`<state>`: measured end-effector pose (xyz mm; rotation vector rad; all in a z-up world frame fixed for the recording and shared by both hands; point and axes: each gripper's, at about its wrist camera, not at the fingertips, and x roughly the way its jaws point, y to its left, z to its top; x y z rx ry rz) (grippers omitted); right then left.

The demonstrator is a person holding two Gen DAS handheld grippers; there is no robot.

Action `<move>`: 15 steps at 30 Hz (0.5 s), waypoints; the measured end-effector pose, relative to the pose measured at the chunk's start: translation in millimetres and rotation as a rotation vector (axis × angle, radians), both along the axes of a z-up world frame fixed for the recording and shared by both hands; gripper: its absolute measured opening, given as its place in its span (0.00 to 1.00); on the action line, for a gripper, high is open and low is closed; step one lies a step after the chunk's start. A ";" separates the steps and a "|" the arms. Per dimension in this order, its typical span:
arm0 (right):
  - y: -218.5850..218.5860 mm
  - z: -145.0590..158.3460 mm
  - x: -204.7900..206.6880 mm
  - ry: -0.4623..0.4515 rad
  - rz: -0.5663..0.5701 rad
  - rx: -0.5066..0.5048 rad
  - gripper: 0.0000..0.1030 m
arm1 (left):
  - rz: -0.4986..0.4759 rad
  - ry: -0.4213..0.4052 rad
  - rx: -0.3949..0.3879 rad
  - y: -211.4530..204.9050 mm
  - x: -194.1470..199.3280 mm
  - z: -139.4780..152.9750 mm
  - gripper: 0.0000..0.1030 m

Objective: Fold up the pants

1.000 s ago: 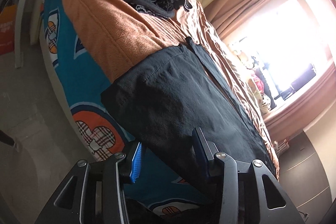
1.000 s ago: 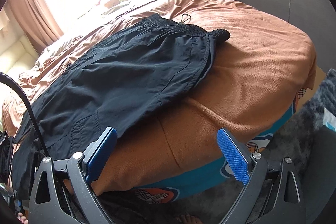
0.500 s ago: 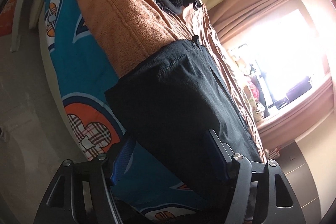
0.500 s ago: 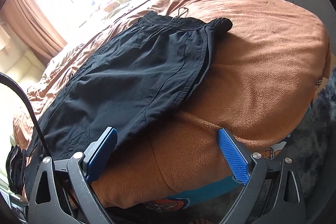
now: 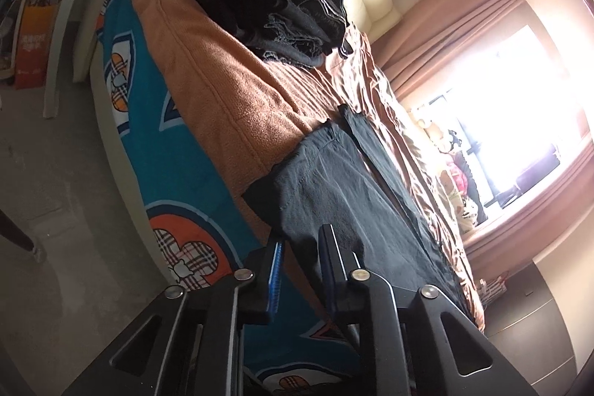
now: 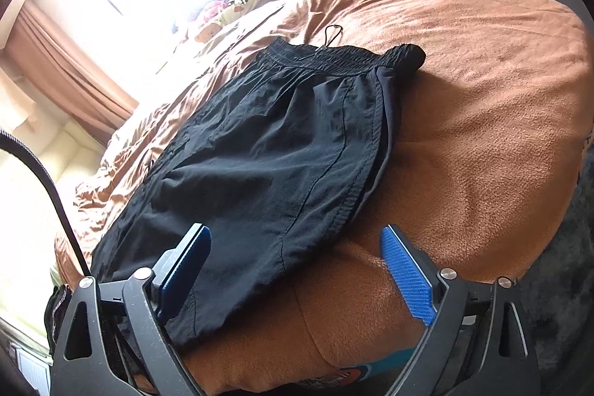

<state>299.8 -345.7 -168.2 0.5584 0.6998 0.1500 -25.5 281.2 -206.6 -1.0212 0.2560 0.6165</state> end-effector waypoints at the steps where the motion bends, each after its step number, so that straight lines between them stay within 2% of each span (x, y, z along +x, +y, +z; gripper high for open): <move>1: -1.0 -0.6 1.5 0.006 0.003 0.000 0.85 | 0.003 0.007 0.002 -0.2 -0.4 2.3 0.13; 5: -5.0 -0.2 7.5 0.018 0.006 0.007 0.78 | 0.006 0.034 0.027 -1.2 3.4 16.1 0.06; 10: -9.6 1.5 15.9 0.026 -0.009 0.036 0.78 | 0.014 0.035 0.051 -1.2 9.3 37.9 0.05; 15: -18.2 0.7 33.0 0.055 -0.051 0.064 0.67 | 0.018 0.028 0.084 1.6 17.2 60.0 0.05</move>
